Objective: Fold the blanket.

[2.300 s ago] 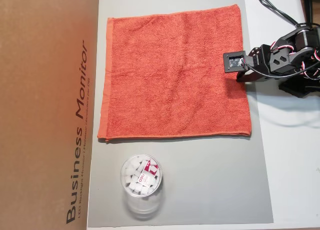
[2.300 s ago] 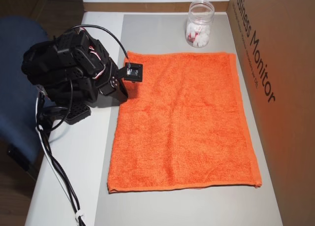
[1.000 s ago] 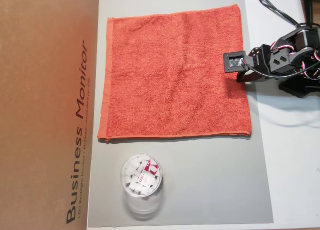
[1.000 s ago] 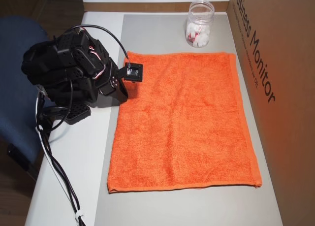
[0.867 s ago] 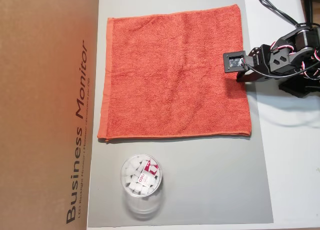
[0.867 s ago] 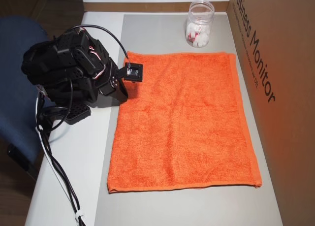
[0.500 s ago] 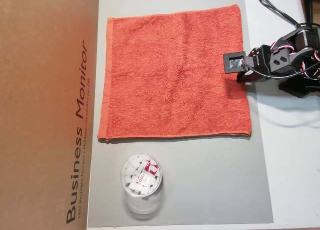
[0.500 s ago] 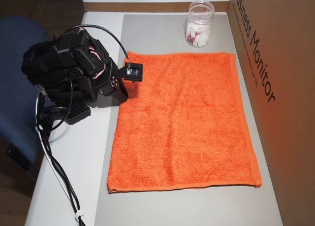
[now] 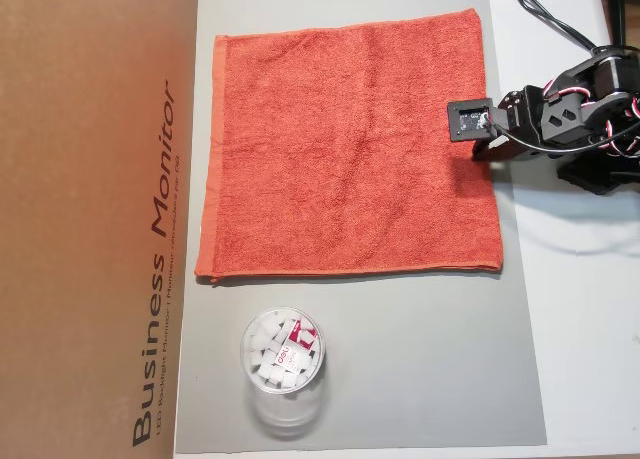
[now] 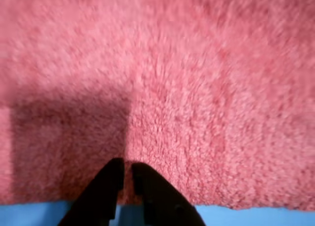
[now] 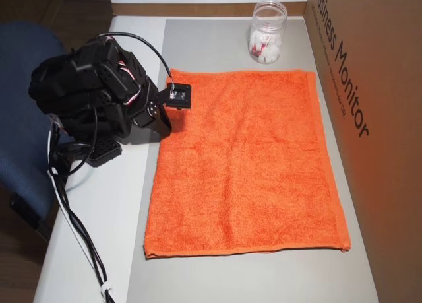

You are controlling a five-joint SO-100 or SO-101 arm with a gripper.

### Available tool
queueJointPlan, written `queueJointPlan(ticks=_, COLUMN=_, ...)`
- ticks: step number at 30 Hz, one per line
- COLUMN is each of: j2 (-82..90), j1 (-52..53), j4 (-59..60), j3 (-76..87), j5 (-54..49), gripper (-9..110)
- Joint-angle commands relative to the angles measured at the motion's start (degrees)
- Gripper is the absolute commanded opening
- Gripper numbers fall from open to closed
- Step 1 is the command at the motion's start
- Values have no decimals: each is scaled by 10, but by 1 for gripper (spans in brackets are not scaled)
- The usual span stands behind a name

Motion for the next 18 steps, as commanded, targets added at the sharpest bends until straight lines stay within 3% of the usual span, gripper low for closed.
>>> queueJointPlan(ticks=1, j2=0, j1=1, j4=-2, j3=-47, j5=-4, gripper=0)
queueJointPlan(ticks=11, j2=-4, j1=3, j4=-2, j3=-122, j5=-4, gripper=0)
queueJointPlan(ticks=18, j2=-115, j1=3, j4=-2, j3=-211, j5=4, gripper=0)
